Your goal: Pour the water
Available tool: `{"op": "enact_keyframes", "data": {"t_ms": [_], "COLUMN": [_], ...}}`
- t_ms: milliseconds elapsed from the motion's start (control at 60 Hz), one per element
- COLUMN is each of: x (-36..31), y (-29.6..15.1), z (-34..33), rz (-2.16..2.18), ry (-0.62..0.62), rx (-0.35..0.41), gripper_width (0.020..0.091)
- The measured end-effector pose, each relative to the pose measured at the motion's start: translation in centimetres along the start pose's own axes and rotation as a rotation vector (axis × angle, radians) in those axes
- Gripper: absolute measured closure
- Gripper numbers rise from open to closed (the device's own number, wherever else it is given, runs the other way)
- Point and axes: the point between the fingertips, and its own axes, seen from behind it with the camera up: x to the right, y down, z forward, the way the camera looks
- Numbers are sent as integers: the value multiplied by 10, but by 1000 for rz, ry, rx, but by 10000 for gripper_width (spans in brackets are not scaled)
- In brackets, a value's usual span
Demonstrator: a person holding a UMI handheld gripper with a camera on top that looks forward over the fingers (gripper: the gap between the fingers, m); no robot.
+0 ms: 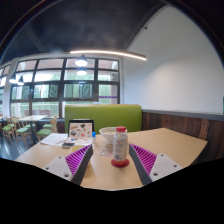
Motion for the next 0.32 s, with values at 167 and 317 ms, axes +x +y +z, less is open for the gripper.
{"op": "enact_keyframes", "data": {"t_ms": [167,317], "x": [-26,-54], "y": [13,26], "z": [-73,-119], "rz": [11,29], "ry": [12,-8], "rx": [3,-2], "gripper_width": [276,274]}}
